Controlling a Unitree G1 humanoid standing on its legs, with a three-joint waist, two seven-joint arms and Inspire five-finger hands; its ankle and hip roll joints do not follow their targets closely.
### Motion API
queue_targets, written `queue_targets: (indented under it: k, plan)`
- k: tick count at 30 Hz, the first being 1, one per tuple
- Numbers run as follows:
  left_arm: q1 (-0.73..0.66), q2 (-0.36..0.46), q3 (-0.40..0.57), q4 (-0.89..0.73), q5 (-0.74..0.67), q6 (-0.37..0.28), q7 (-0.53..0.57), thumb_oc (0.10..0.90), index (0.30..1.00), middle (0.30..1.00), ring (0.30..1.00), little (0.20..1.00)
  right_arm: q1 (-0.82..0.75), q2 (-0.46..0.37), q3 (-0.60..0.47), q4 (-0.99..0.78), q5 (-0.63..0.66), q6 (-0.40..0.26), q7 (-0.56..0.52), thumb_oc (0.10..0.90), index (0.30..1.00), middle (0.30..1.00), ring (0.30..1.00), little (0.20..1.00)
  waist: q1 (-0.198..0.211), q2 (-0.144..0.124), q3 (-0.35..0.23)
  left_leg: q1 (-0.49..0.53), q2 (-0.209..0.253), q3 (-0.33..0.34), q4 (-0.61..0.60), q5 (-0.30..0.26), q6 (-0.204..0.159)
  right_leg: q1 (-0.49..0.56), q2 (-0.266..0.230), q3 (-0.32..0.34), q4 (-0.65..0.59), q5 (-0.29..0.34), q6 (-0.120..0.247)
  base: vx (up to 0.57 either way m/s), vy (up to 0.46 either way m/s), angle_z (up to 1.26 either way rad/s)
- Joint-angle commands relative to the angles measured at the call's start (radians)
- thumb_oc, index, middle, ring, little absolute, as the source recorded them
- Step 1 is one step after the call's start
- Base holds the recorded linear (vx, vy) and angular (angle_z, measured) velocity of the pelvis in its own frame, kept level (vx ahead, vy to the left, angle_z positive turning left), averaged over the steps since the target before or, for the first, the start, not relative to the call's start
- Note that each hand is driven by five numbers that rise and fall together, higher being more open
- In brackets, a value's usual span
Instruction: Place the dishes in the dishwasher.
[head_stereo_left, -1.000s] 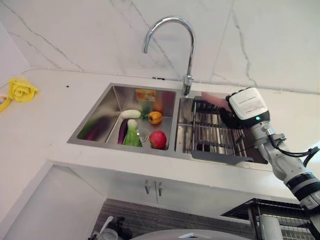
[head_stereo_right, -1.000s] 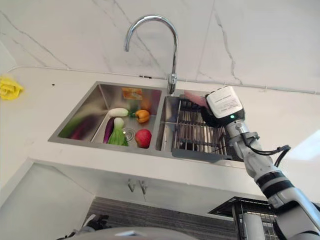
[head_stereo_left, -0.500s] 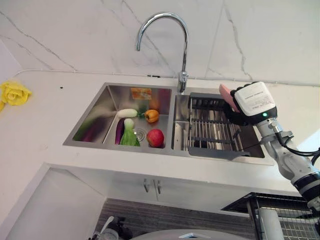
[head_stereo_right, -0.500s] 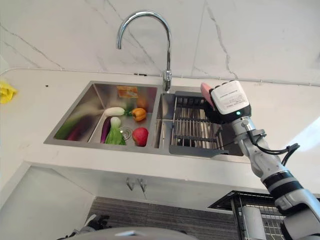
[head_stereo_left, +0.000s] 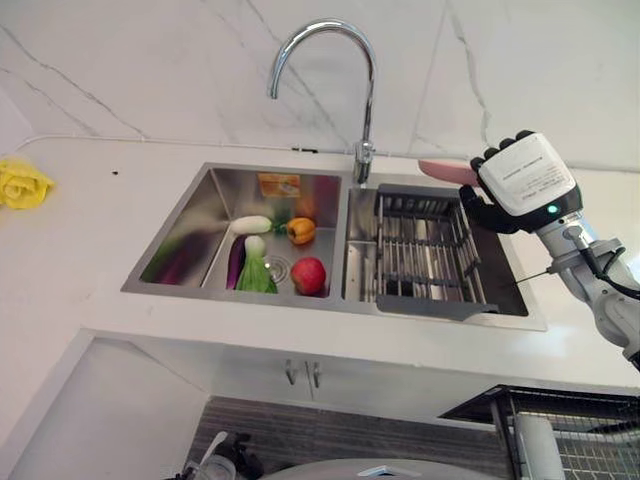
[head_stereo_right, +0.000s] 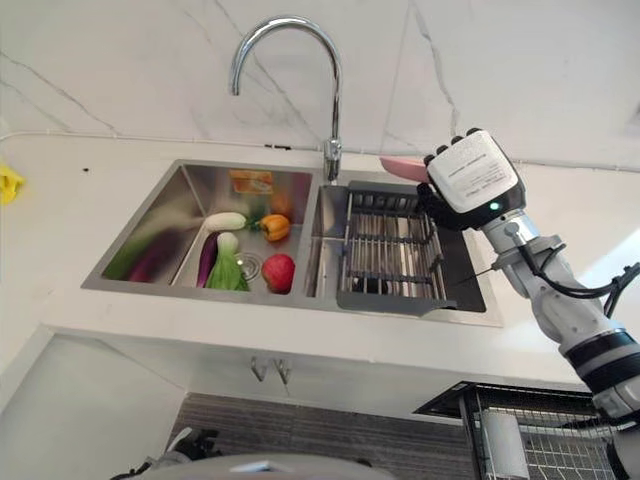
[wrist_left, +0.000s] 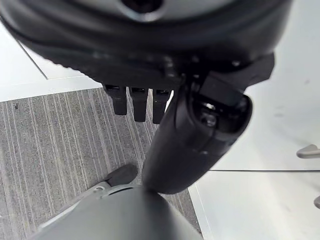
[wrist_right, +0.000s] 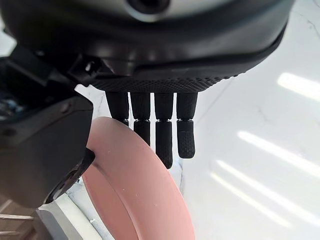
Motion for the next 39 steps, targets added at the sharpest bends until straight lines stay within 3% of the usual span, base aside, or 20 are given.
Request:
queue_targets:
  k: [1,3,4,8,14,16,17,18,19,20,21,22,23,25,26,30,31,35,37,39]
  plan:
    - [-0.041,-0.051,-0.066,0.084,0.035,-0.013,-0.036,0.8,0.9,0.9,0.9,0.9,-0.108,-0.081,-0.139,-0.06,-0.022,0.08,-0.053,0.4,0.3,0.3,0.3,0.3,0.028,-0.039,-0.039,0.063,0.0,-0.009,0.011,-0.111,0.007,0.002,-0.08,-0.005,0.022,-0.008,0.101,-0.02,0.054,-0.02]
    - [-0.045,-0.051,-0.067,0.083,0.042,-0.014,-0.042,0.8,0.9,0.9,0.9,0.9,-0.064,-0.102,-0.191,-0.079,-0.029,0.088,-0.05,0.4,0.3,0.3,0.3,0.3,0.021,-0.04,-0.039,0.062,-0.006,-0.008,0.011,-0.114,0.013,-0.007,-0.088,0.001,0.033,-0.003,0.106,-0.03,0.098,-0.02]
    - [-0.05,-0.054,-0.064,0.081,0.058,-0.015,-0.048,0.8,0.9,0.9,0.9,0.9,0.006,-0.134,-0.274,-0.087,-0.03,0.109,-0.055,0.4,0.3,0.3,0.3,0.3,0.0,-0.041,-0.032,0.059,-0.018,-0.006,0.011,-0.117,0.021,-0.026,-0.104,0.009,0.056,0.005,0.115,-0.04,0.12,-0.02]
    - [-0.057,-0.051,-0.072,0.079,0.071,-0.017,-0.056,0.8,0.9,0.9,0.9,0.9,0.056,-0.148,-0.339,-0.098,-0.035,0.124,-0.057,0.4,0.3,0.3,0.3,0.3,-0.006,-0.045,-0.023,0.051,-0.029,0.002,0.011,-0.121,0.029,-0.055,-0.118,0.021,0.075,0.02,0.127,-0.06,0.09,-0.06]
    - [-0.085,-0.028,-0.054,0.086,0.085,-0.024,-0.057,0.8,0.9,0.9,0.9,0.9,0.032,-0.182,-0.355,-0.089,-0.053,0.146,-0.039,0.4,0.3,0.3,0.3,0.3,-0.021,-0.066,0.008,0.003,-0.053,0.086,0.011,-0.127,0.038,-0.167,-0.142,0.056,0.026,0.149,0.17,-0.14,0.068,-0.6]
    - [-0.096,-0.008,-0.046,0.084,0.081,-0.023,-0.057,0.8,0.9,0.9,0.9,0.9,0.005,-0.192,-0.342,-0.078,-0.062,0.156,-0.031,0.4,0.3,0.3,0.3,0.3,-0.006,-0.073,0.026,-0.022,-0.031,0.131,0.011,-0.119,0.03,-0.209,-0.148,-0.02,0.028,0.177,0.17,-0.15,-0.048,-0.84]
    - [-0.096,-0.008,-0.046,0.084,0.081,-0.023,-0.057,0.8,0.9,0.9,0.9,0.9,0.005,-0.192,-0.342,-0.078,-0.062,0.156,-0.031,0.4,0.3,0.3,0.3,0.3,-0.006,-0.073,0.026,-0.022,-0.031,0.131,0.011,-0.119,0.03,-0.209,-0.148,-0.02,0.028,0.177,0.17,-0.19,-0.059,-0.95]
    - [-0.103,0.005,-0.038,0.078,0.068,-0.02,-0.055,0.8,0.9,0.9,0.9,0.9,-0.049,-0.181,-0.297,-0.059,-0.054,0.155,-0.022,0.4,0.3,0.3,0.3,0.3,0.035,-0.068,0.026,-0.043,0.007,0.186,0.011,-0.118,0.017,-0.185,-0.179,-0.197,0.023,0.147,0.17,-0.2,-0.016,-0.74]
    - [-0.095,0.017,-0.024,0.076,0.057,-0.015,-0.05,0.8,0.9,0.9,0.9,0.9,-0.113,-0.175,-0.238,-0.048,-0.062,0.154,-0.016,0.4,0.3,0.3,0.3,0.3,0.045,-0.068,0.029,-0.045,0.024,0.23,0.011,-0.108,0.01,-0.169,-0.19,-0.298,0.033,0.146,0.17,-0.2,-0.016,-0.74]
    - [-0.095,0.017,-0.024,0.076,0.057,-0.015,-0.05,0.8,0.9,0.9,0.9,0.9,-0.113,-0.175,-0.238,-0.048,-0.062,0.154,-0.016,0.4,0.3,0.3,0.3,0.3,0.045,-0.068,0.029,-0.045,0.024,0.23,0.011,-0.108,0.01,-0.169,-0.19,-0.298,0.033,0.146,0.17,-0.19,0.035,-1.24]
    - [-0.077,0.034,0.005,0.076,0.038,-0.01,-0.042,0.8,0.9,0.9,0.9,0.9,-0.181,-0.164,-0.169,-0.037,-0.08,0.149,-0.006,0.4,0.3,0.3,0.3,0.3,0.065,-0.078,0.029,-0.04,0.039,0.302,0.011,-0.094,0.012,-0.168,-0.212,-0.414,0.081,0.152,0.17,-0.19,0.05,-1.71]
    - [-0.065,0.033,0.024,0.069,0.017,-0.01,-0.041,0.8,0.9,0.9,0.9,0.9,-0.221,-0.16,-0.12,-0.014,-0.095,0.146,0.003,0.4,0.3,0.3,0.3,0.3,0.066,-0.078,0.034,-0.04,0.043,0.33,0.011,-0.085,0.018,-0.151,-0.226,-0.428,0.145,0.144,0.168,-0.19,0.052,-2.1]
    - [-0.063,0.031,0.027,0.067,0.016,-0.009,-0.041,0.8,0.9,0.9,0.9,0.9,-0.235,-0.16,-0.105,-0.009,-0.096,0.147,0.003,0.4,0.3,0.3,0.3,0.3,0.064,-0.077,0.036,-0.037,0.042,0.332,0.011,-0.086,0.019,-0.155,-0.231,-0.424,0.157,0.137,0.168,-0.12,0.045,-1.75]
    - [-0.055,0.023,0.026,0.049,0.009,-0.014,-0.055,0.8,0.9,0.9,0.9,0.9,-0.208,-0.19,-0.129,-0.007,-0.114,0.149,0.021,0.4,0.3,0.3,0.3,0.3,0.045,-0.067,0.035,-0.048,0.042,0.337,0.011,-0.081,0.033,-0.129,-0.223,-0.294,0.239,0.072,0.164,-0.11,0.006,-0.49]
    - [-0.049,0.021,0.024,0.047,0.009,-0.014,-0.055,0.8,0.9,0.9,0.9,0.9,-0.203,-0.197,-0.141,-0.01,-0.118,0.153,0.021,0.4,0.3,0.3,0.3,0.3,0.041,-0.066,0.03,-0.054,0.043,0.34,0.011,-0.079,0.036,-0.111,-0.224,-0.264,0.252,0.059,0.162,-0.09,-0.015,0.5]
    - [-0.053,0.022,0.012,0.048,0.01,-0.014,-0.059,0.8,0.9,0.9,0.9,0.9,-0.168,-0.21,-0.19,-0.028,-0.135,0.164,0.021,0.4,0.3,0.3,0.3,0.3,0.053,-0.067,0.013,-0.081,0.044,0.358,0.011,-0.058,0.041,-0.052,-0.234,-0.198,0.302,0.027,0.162,-0.12,-0.099,-0.07]
    - [-0.053,0.019,0.008,0.04,0.007,-0.015,-0.059,0.8,0.9,0.9,0.9,0.9,-0.149,-0.22,-0.209,-0.045,-0.141,0.157,0.032,0.4,0.3,0.3,0.3,0.3,0.062,-0.081,-0.007,-0.1,0.034,0.363,0.013,-0.044,0.039,-0.005,-0.217,-0.178,0.279,0.031,0.168,-0.14,-0.224,-0.38]
    - [-0.043,0.023,0.019,0.037,-0.022,-0.018,-0.05,0.8,0.9,0.9,0.9,0.9,-0.132,-0.205,-0.233,-0.058,-0.13,0.157,0.034,0.4,0.3,0.3,0.3,0.3,0.102,-0.1,-0.031,-0.125,0.047,0.405,0.017,-0.004,0.021,0.052,-0.192,-0.239,0.16,0.047,0.17,-0.09,-0.178,-0.3]
    - [-0.035,0.018,0.036,0.04,-0.042,-0.017,-0.044,0.8,0.9,0.9,0.9,0.9,-0.142,-0.202,-0.225,-0.071,-0.124,0.152,0.034,0.4,0.3,0.3,0.3,0.3,0.107,-0.093,-0.042,-0.124,0.07,0.421,0.017,0.02,0.002,0.062,-0.154,-0.239,0.096,0.007,0.164,-0.04,-0.213,-0.97]
    - [-0.029,0.005,0.05,0.044,-0.059,-0.016,-0.034,0.8,0.9,0.9,0.9,0.9,-0.13,-0.211,-0.244,-0.095,-0.116,0.147,0.029,0.4,0.3,0.3,0.3,0.3,0.089,-0.072,-0.04,-0.123,0.105,0.416,0.019,0.059,-0.027,0.077,-0.093,-0.229,0.042,-0.05,0.131,-0.02,-0.242,-0.63]
